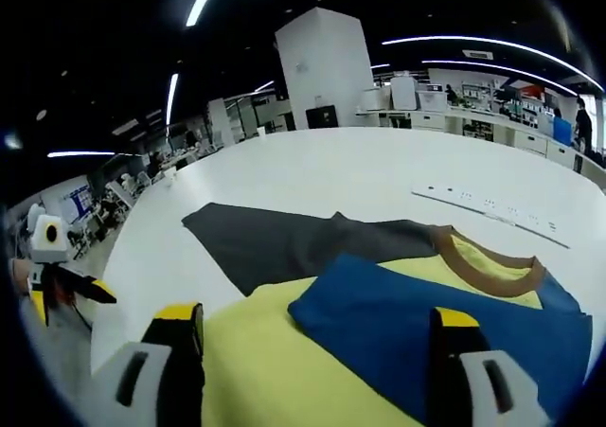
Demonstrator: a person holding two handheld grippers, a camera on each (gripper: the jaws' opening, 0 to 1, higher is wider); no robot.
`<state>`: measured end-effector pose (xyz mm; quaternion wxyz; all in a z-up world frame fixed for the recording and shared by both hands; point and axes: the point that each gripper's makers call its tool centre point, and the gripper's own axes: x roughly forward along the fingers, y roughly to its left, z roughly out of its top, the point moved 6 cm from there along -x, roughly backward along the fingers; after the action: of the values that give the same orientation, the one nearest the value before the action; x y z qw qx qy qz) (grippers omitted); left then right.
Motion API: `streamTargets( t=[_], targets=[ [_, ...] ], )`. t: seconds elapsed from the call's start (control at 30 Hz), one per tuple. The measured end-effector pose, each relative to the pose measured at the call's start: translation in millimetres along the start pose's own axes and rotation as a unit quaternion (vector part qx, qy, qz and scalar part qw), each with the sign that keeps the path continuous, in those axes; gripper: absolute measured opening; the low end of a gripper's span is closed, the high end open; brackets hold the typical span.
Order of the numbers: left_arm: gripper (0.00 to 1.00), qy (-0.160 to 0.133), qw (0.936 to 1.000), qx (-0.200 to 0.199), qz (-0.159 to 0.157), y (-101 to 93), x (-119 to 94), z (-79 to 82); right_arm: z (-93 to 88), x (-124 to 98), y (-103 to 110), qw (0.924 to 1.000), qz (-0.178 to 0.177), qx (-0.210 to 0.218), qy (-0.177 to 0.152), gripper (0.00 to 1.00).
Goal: Fold the garment on the visible template until the final outline fits inside the template.
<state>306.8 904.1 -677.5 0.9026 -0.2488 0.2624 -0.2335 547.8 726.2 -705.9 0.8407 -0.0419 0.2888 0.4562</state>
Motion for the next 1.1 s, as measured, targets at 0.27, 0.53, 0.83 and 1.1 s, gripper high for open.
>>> streamTargets(
  t=[0.27,0.53,0.83,1.1],
  targets=[
    [0.76,-0.013,0.9999,0.005,0.000,-1.5,-1.6,10.6,-4.4,-38.2,-21.6,0.9996,-0.024,0.005,-0.011,1.00],
    [0.76,-0.009,0.9997,0.022,-0.005,-2.7,1.6,16.6,-16.2,-77.2,-35.7,0.9986,-0.046,0.016,-0.019,1.00],
    [0.77,-0.002,0.9991,0.040,-0.015,-7.3,7.2,35.0,-39.7,-126.7,-49.9,0.9963,-0.073,0.034,-0.028,0.99],
    [0.77,0.011,0.9985,0.048,-0.022,-5.1,12.7,46.6,-57.7,-156.0,-56.1,0.9944,-0.097,0.034,-0.024,0.98]
  ],
)
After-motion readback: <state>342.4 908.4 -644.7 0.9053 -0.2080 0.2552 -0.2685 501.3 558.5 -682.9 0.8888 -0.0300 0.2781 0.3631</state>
